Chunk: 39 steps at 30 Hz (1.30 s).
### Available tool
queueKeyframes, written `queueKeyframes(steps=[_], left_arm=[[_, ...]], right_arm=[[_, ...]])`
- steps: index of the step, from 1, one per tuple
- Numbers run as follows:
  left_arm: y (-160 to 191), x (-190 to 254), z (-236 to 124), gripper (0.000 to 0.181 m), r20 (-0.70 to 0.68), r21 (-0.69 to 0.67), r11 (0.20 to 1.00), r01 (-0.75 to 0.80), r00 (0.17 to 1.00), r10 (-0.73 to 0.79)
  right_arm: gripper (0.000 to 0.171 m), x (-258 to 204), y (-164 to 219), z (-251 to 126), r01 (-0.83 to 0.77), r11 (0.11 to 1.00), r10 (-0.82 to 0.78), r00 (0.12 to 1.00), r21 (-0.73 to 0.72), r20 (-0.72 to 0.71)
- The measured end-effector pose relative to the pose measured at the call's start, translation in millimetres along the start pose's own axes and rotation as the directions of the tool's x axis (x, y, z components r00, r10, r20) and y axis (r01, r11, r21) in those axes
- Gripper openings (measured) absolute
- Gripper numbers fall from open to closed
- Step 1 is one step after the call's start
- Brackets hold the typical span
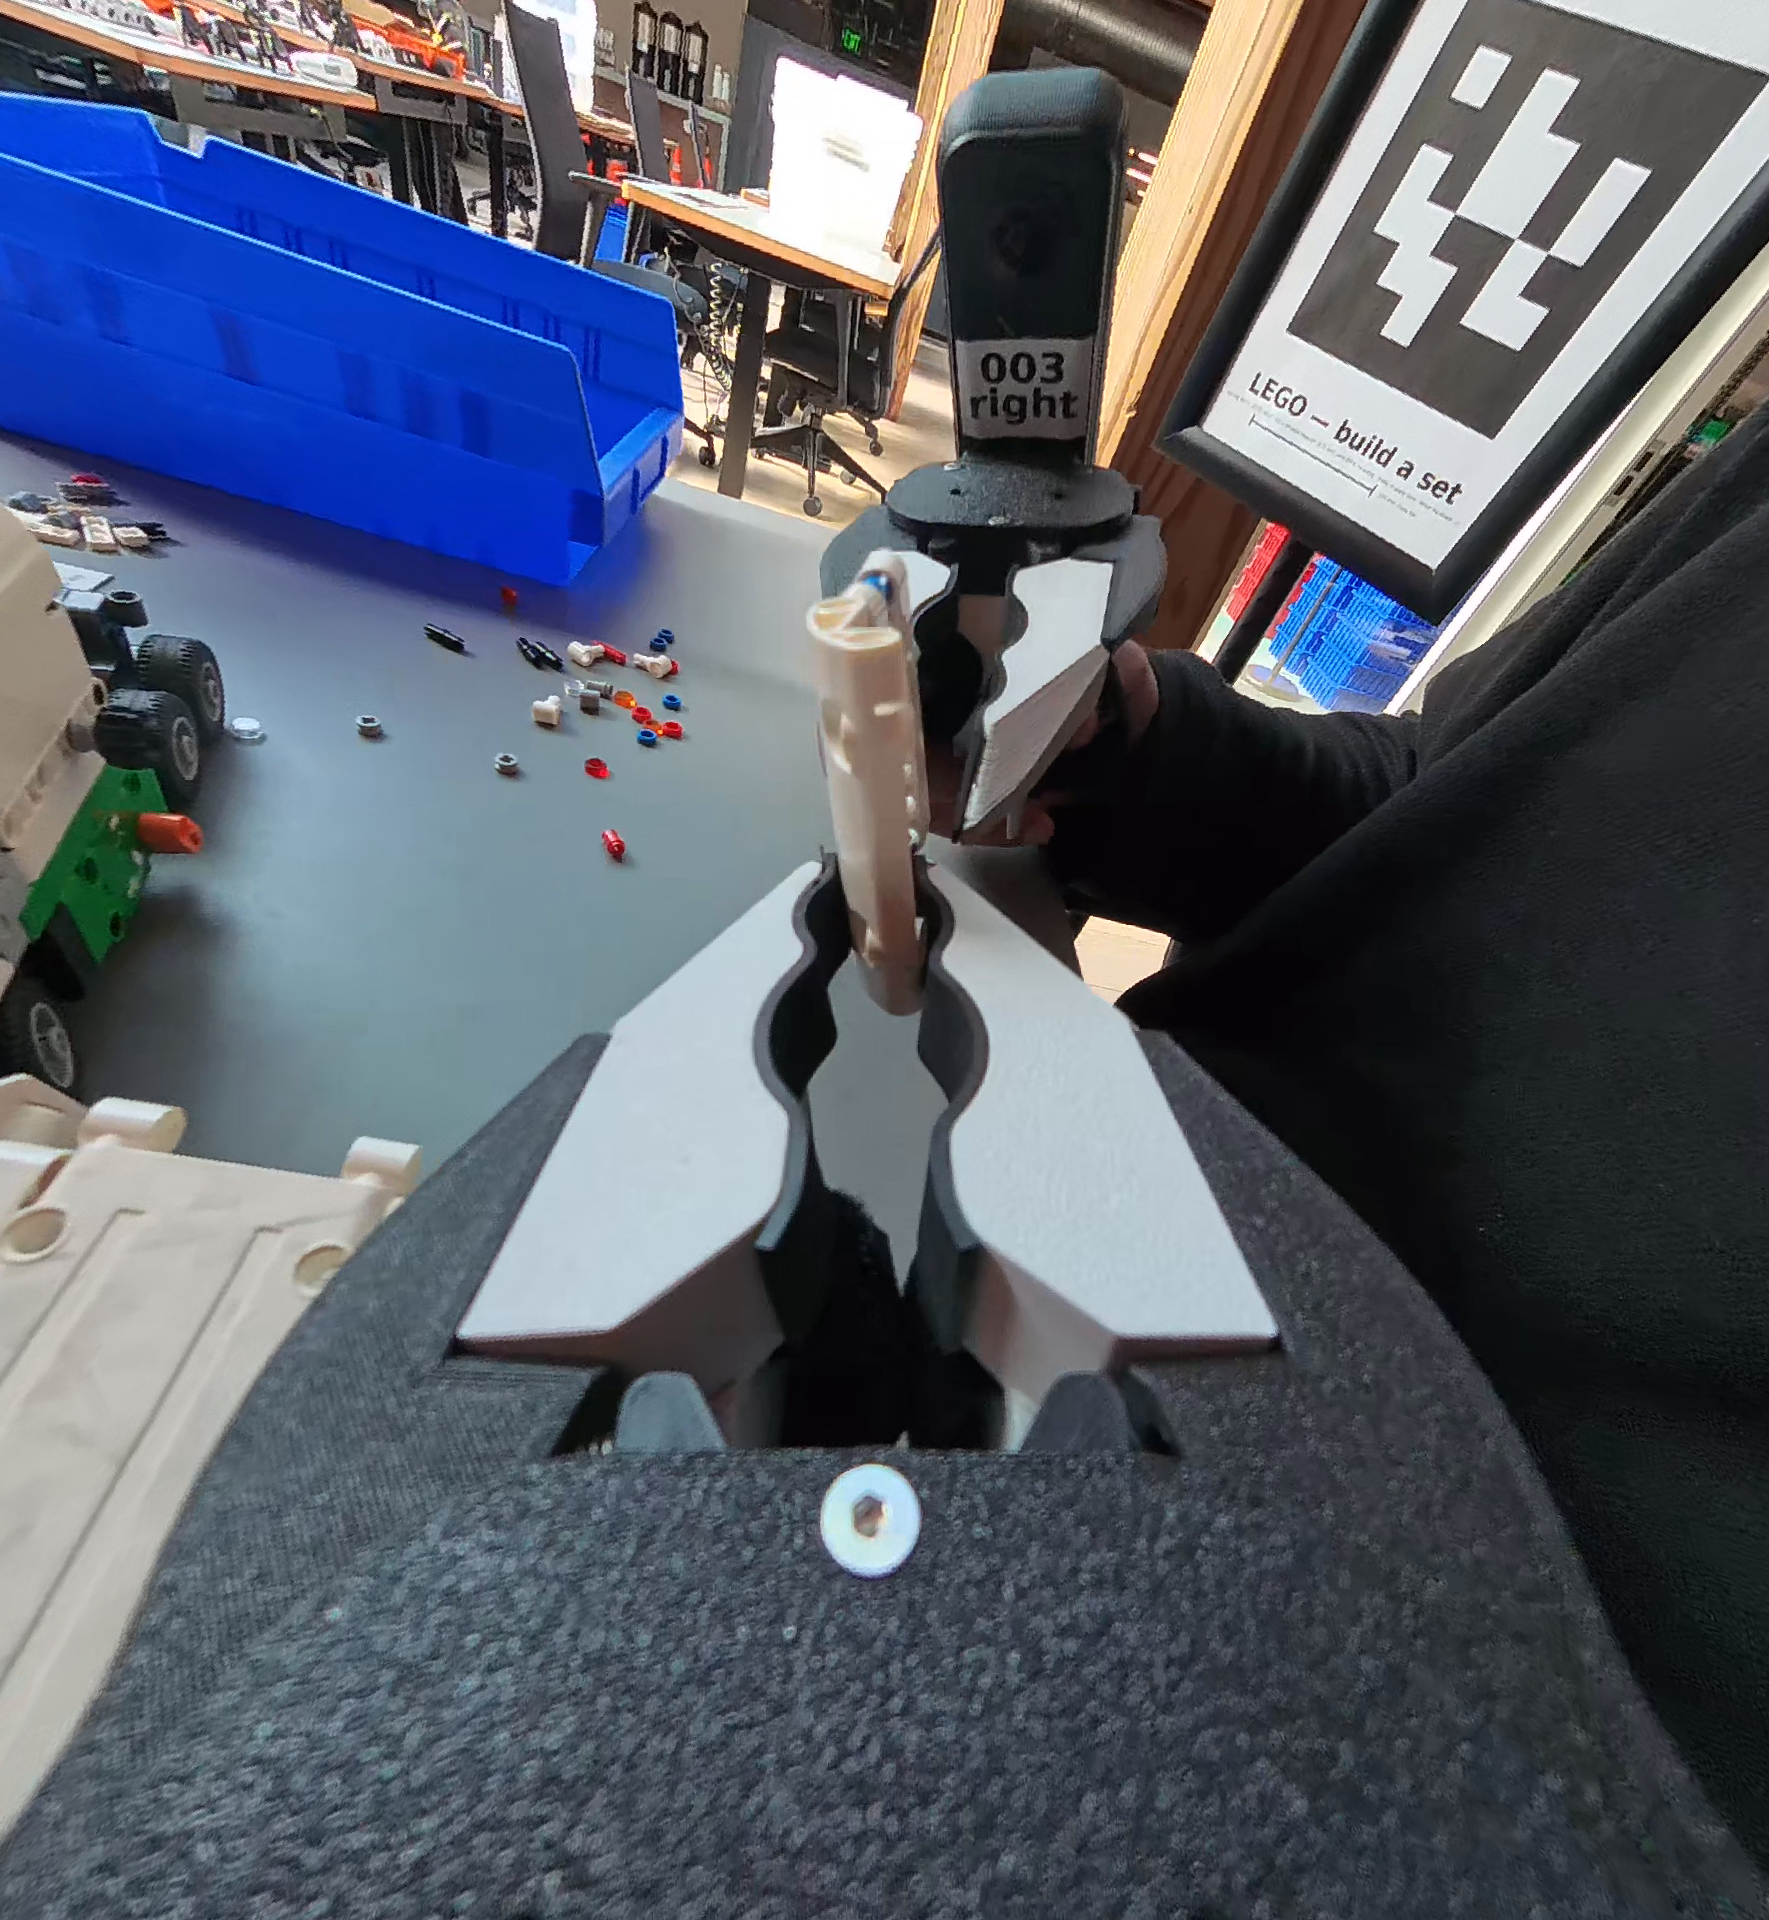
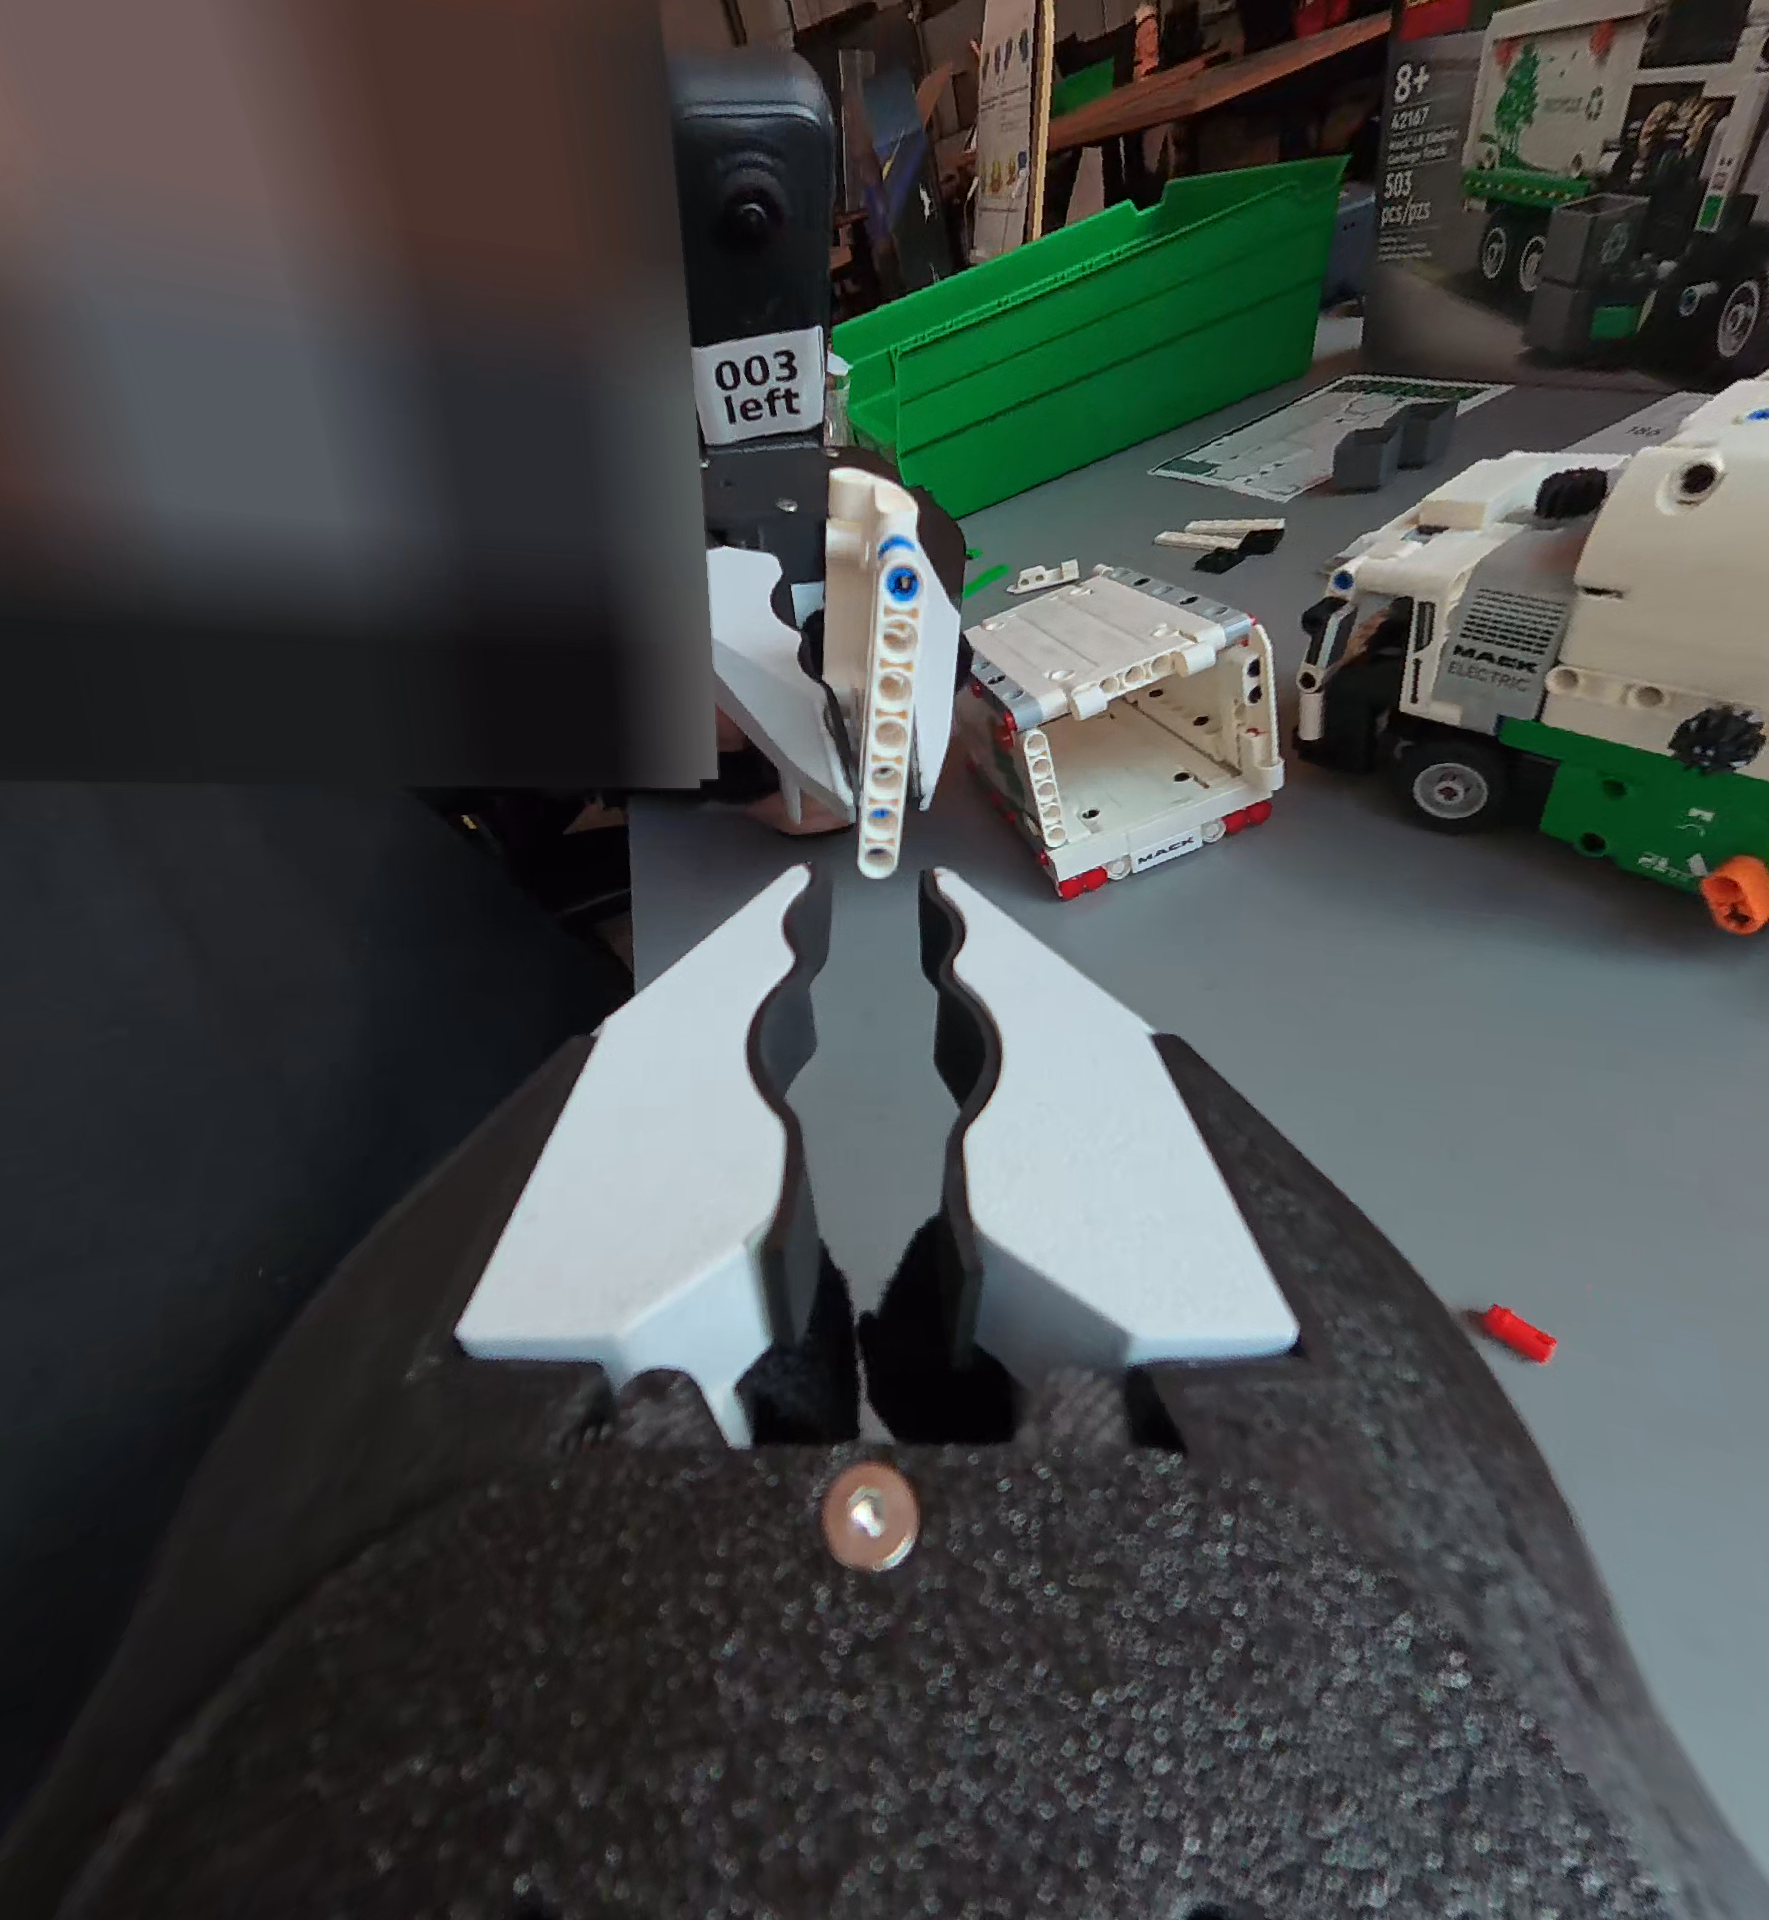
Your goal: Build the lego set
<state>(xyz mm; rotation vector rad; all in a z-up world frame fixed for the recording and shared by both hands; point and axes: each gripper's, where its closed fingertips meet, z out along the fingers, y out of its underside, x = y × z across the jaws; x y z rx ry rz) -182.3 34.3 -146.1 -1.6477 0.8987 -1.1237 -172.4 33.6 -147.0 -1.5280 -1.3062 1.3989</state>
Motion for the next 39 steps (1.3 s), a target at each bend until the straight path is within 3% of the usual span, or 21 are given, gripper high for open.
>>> queueKeyframes(steps=[5, 16, 23, 28, 31, 33, 37, 39], left_arm=[[2, 5, 3, 0.008, -0.013, -0.009, 1.0, -0.017, 1.0, 0.017], [-6, 3, 3, 0.008, 0.018, 0.068, 0.998, -0.013, 1.0, 0.011], [-2, -3, 3, 0.008, 0.025, 0.036, 0.999, 0.014, 1.0, -0.015], [5, -5, 4, 0.008, 0.019, -0.011, 0.999, 0.042, 0.999, -0.042], [6, 4, 6, 0.008, -0.019, -0.015, 1.0, 0.028, 0.999, -0.028], [5, 7, 6, 0.008, -0.028, -0.012, 1.0, 0.011, 1.0, -0.011], [11, 9, 8, 0.009, -0.03, -0.051, 0.998, -0.047, 0.998, 0.046], [3, 3, 3, 0.038, 0.022, -0.02, 0.994, -0.105, 0.994, 0.105]], right_arm=[[0.006, -4, 1, 3, 0.008, 1.0, -0.008, 1.0, 0.001, 0.007], [0.005, -3, -9, 3, -0.224, 0.966, 0.213, 0.973, 0.131, 0.093], [0.005, 3, -5, 4, -0.216, 0.971, 0.21, 0.975, 0.106, 0.067], [0.018, 10, -22, 2, -0.028, 0.993, 0.039, 0.995, 0.111, -0.094], [0.02, 1, -32, 4, -0.032, 0.991, 0.038, 0.998, 0.13, -0.048], [0.006, -2, -38, 2, -0.048, 0.985, 0.053, 0.998, 0.167, -0.024], [0.006, -5, -32, 2, -0.064, 0.989, 0.064, 0.998, 0.136, 0.002], [0.006, -9, -30, 1, -0.046, 0.992, 0.045, 0.999, 0.115, 0.008]])
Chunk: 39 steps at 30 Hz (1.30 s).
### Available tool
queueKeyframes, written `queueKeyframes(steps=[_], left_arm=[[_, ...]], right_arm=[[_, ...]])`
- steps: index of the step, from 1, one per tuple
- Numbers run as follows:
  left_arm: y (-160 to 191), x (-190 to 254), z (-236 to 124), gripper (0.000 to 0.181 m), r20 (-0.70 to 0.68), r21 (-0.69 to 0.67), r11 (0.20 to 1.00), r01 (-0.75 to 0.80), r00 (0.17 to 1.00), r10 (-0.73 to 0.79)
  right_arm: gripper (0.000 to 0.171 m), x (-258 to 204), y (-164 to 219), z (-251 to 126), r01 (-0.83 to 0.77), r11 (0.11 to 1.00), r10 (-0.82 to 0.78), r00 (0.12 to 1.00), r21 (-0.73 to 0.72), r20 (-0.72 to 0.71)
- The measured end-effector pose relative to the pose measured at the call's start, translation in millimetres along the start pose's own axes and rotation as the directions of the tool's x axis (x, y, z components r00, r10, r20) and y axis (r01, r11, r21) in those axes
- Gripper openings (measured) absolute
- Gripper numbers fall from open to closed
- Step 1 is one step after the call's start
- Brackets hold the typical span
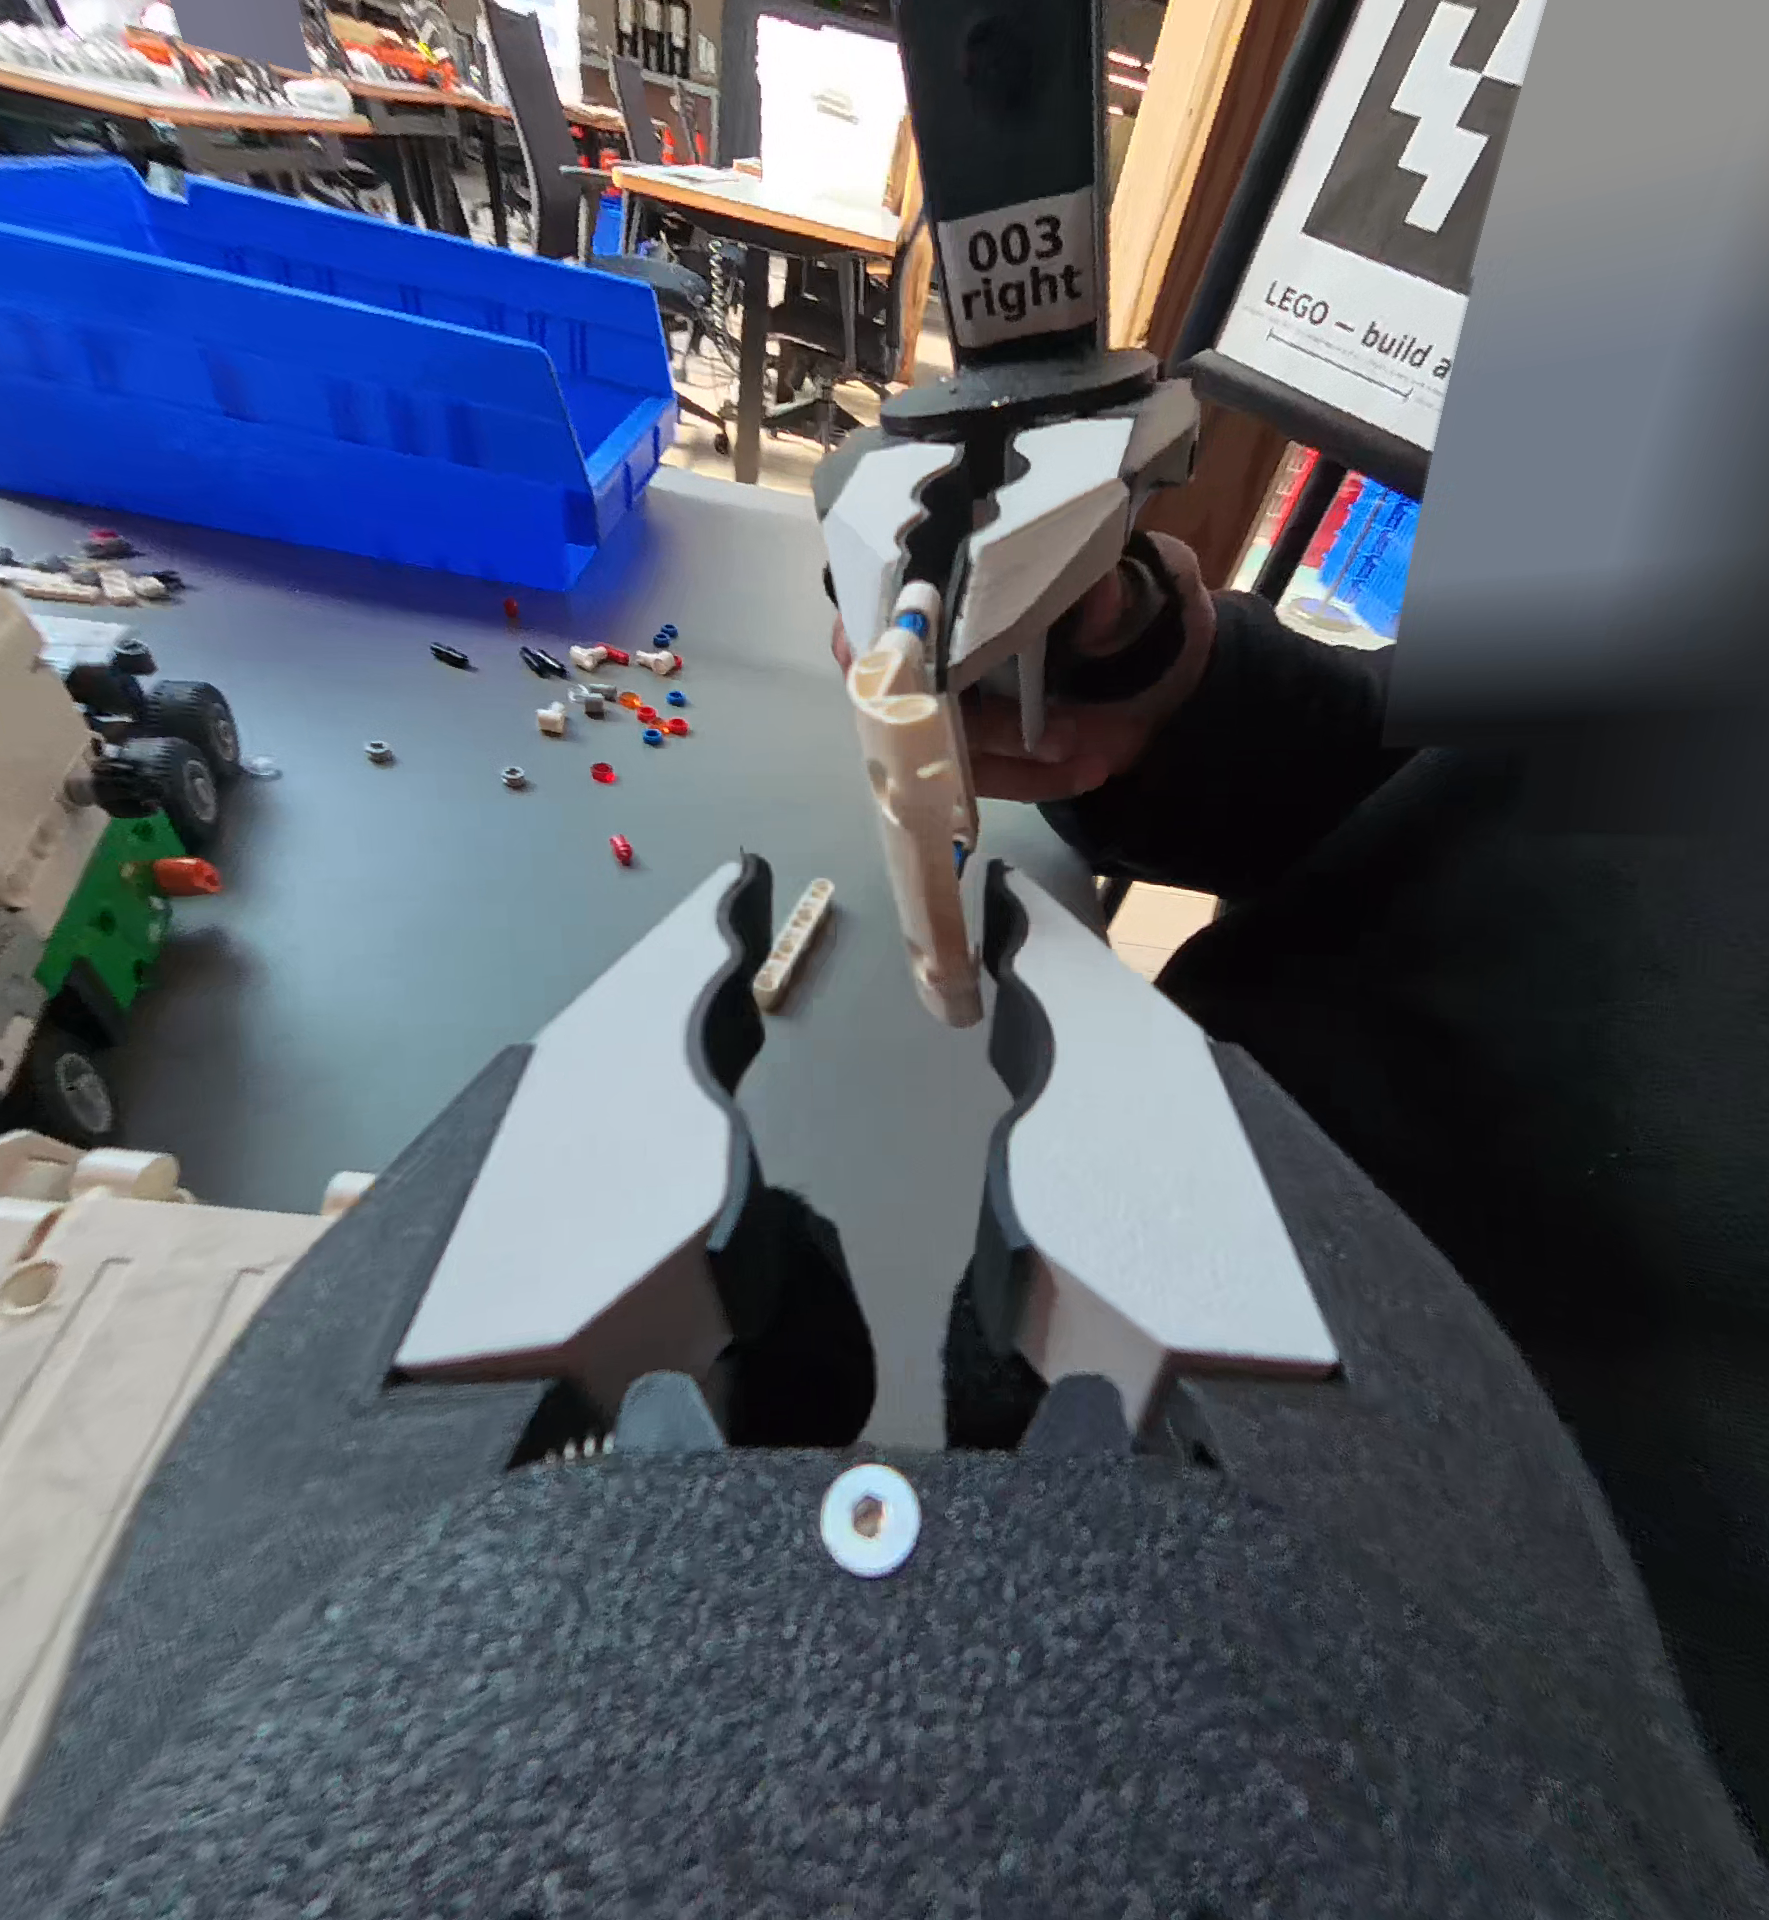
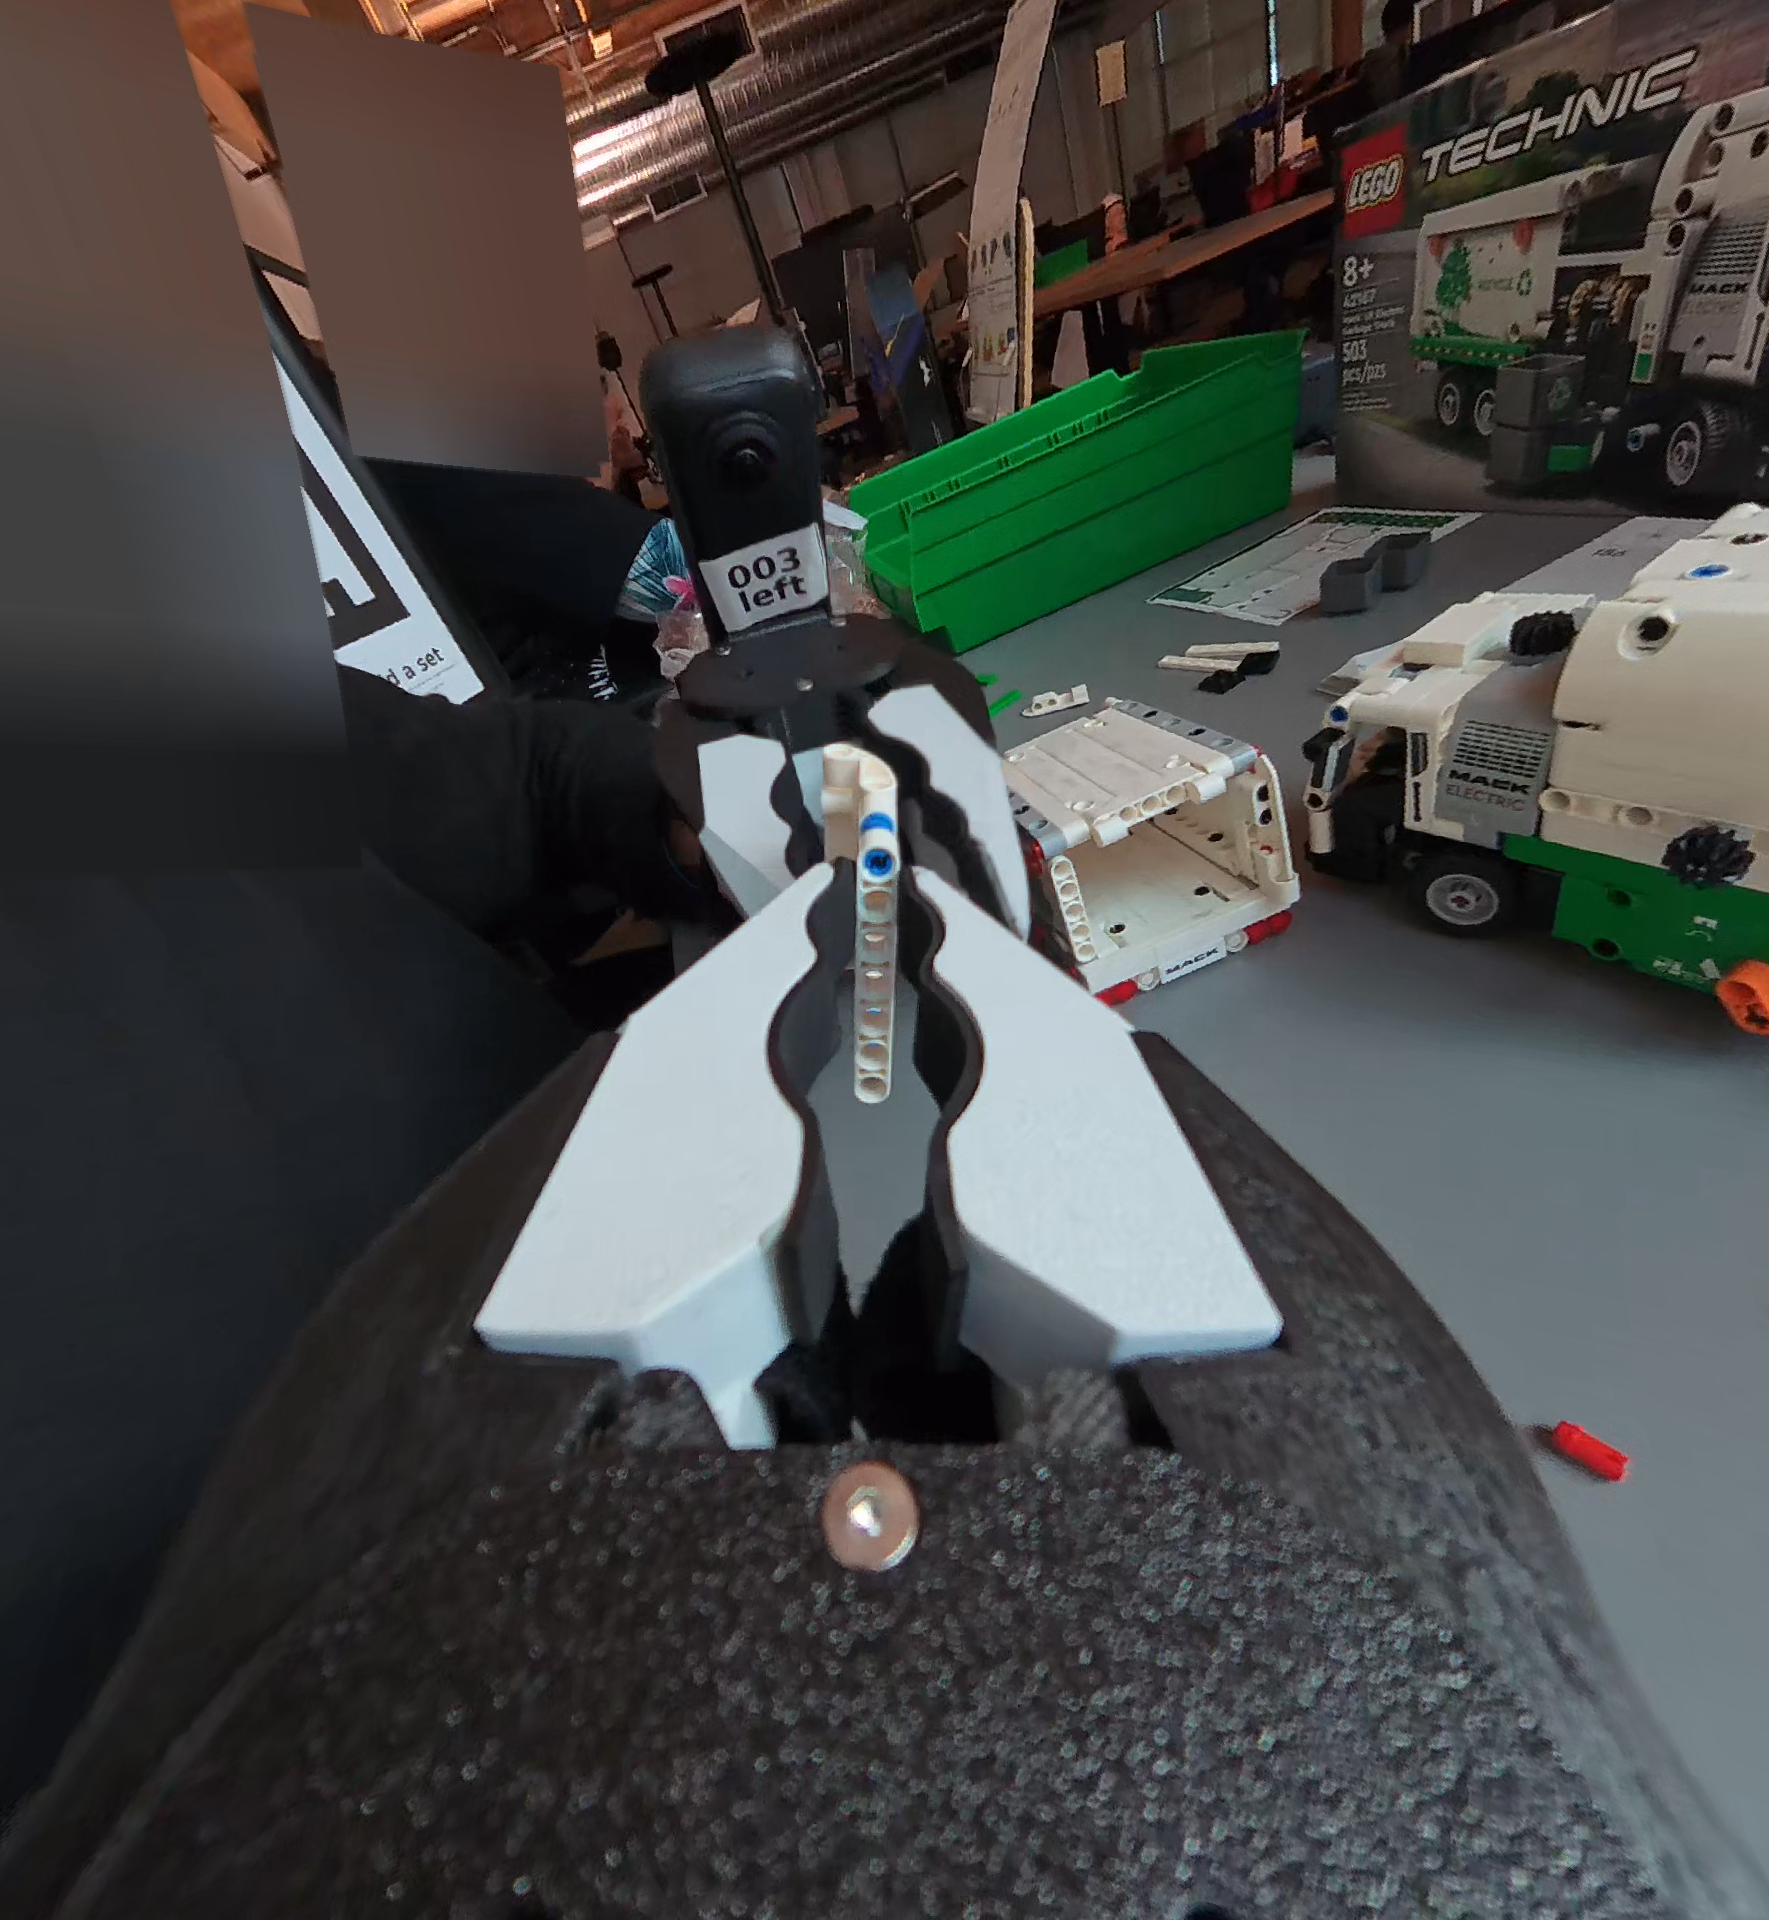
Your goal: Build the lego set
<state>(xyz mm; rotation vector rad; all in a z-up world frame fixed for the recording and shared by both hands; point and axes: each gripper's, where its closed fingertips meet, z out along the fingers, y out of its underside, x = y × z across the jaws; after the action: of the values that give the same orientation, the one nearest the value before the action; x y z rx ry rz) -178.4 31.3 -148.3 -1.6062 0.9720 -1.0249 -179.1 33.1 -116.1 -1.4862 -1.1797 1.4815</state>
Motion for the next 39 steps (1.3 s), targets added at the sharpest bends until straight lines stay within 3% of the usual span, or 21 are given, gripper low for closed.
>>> queueKeyframes(steps=[3, 7, 16, 24, 27, 29, 32, 35, 39], left_arm=[[-23, 9, -9, 0.028, -0.044, 0.111, 0.994, -0.009, 0.999, 0.013], [-21, 16, -6, 0.013, -0.084, 0.102, 0.995, -0.004, 0.996, 0.012], [-19, 11, -8, 0.009, -0.116, 0.124, 0.988, 0.091, 0.99, -0.077], [-19, 10, -9, 0.01, -0.086, 0.12, 0.992, 0.049, 0.996, -0.039], [-21, 19, -10, 0.012, -0.143, 0.132, 0.99, 0.044, 0.989, -0.025], [-24, 24, -10, 0.026, -0.17, 0.141, 0.989, 0.045, 0.985, -0.021], [-21, 28, -9, 0.012, -0.178, 0.124, 0.992, 0.028, 0.984, -0.006], [-19, 24, -8, 0.009, -0.155, 0.107, 0.994, 0.032, 0.988, -0.015], [-15, 12, -8, 0.007, -0.071, 0.079, 0.997, 0.013, 0.997, -0.007]], right_arm=[[0.006, -5, 6, 0, 0.028, 0.999, -0.027, 1.0, -0.044, 0.014], [0.006, -7, 11, 2, 0.032, 0.998, -0.032, 0.999, -0.055, 0.01], [0.008, -11, 10, 3, 0.045, 0.999, -0.044, 0.999, -0.028, 0.028], [0.006, -7, 7, 0, 0.04, 0.999, -0.04, 0.999, 0.001, 0.018], [0.006, -13, 8, -2, 0.044, 0.999, -0.044, 0.997, 0.0, 0.056], [0.006, -19, 8, -2, 0.02, 1.0, -0.021, 0.994, 0.01, 0.109], [0.005, -20, 11, 1, 0.038, 0.999, -0.04, 0.993, 0.017, 0.112], [0.006, -20, 12, 3, 0.046, 0.999, -0.047, 0.993, 0.011, 0.104], [0.006, -8, 13, 6, 0.076, 0.997, -0.076, 0.997, 0.01, -0.008]])
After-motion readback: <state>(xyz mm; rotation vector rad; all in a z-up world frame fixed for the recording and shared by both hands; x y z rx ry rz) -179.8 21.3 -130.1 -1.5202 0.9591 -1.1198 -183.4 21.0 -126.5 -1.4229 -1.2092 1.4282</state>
